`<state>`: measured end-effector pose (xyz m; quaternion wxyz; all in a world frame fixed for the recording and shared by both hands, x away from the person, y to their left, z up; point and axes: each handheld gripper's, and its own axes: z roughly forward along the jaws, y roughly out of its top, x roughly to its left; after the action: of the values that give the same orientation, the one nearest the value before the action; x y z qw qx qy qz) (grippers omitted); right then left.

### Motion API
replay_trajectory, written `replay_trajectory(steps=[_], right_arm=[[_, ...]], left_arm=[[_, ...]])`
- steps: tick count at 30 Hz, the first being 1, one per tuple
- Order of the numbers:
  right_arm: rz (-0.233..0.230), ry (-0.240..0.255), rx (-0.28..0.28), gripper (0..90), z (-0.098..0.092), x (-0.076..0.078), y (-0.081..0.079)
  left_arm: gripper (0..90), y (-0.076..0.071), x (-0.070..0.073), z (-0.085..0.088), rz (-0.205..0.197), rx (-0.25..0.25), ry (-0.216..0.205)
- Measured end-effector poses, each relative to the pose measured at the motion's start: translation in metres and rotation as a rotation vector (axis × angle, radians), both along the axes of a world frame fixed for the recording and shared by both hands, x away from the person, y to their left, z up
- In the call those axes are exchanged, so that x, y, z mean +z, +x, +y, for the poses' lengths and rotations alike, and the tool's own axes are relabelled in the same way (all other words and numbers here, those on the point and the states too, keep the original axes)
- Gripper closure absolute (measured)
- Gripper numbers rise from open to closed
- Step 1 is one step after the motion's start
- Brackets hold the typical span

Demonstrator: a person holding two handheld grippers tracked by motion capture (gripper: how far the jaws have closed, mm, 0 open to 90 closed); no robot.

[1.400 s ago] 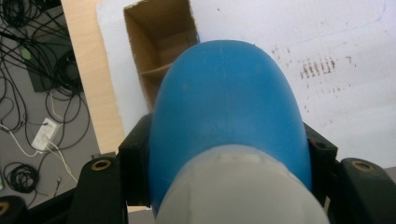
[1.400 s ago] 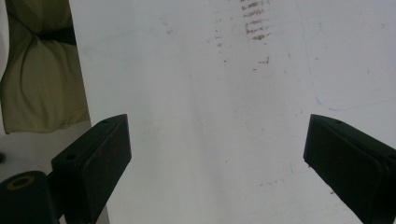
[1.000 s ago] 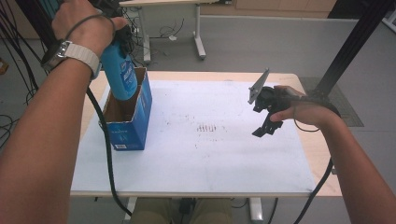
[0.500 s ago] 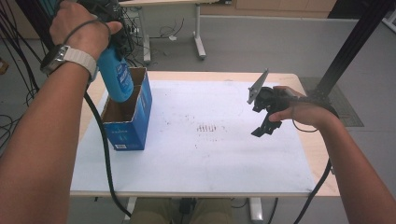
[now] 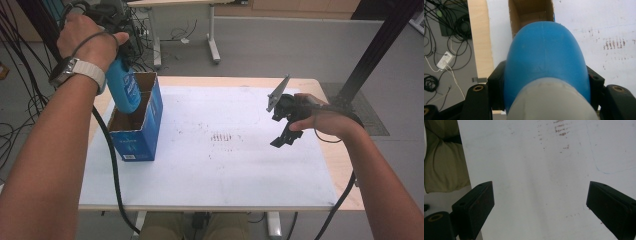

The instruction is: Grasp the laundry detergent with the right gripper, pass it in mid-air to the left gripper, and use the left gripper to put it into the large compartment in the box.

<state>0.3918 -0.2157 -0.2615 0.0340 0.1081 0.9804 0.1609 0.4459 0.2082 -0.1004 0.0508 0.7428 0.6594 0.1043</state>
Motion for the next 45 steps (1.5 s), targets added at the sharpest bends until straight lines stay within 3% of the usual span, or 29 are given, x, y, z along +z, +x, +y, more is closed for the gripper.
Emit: replay_trajectory(steps=[32,45], right_arm=[[0.014,0.0,-0.019,7.6,-0.006,-0.011,-0.001],[0.027,0.008,-0.027,7.6,-0.005,-0.018,0.0]], left_arm=[[37.6,0.008,-0.059,0.006,0.007,-0.01,-0.003],[37.6,0.01,-0.082,0.008,-0.011,-0.017,-0.008]])
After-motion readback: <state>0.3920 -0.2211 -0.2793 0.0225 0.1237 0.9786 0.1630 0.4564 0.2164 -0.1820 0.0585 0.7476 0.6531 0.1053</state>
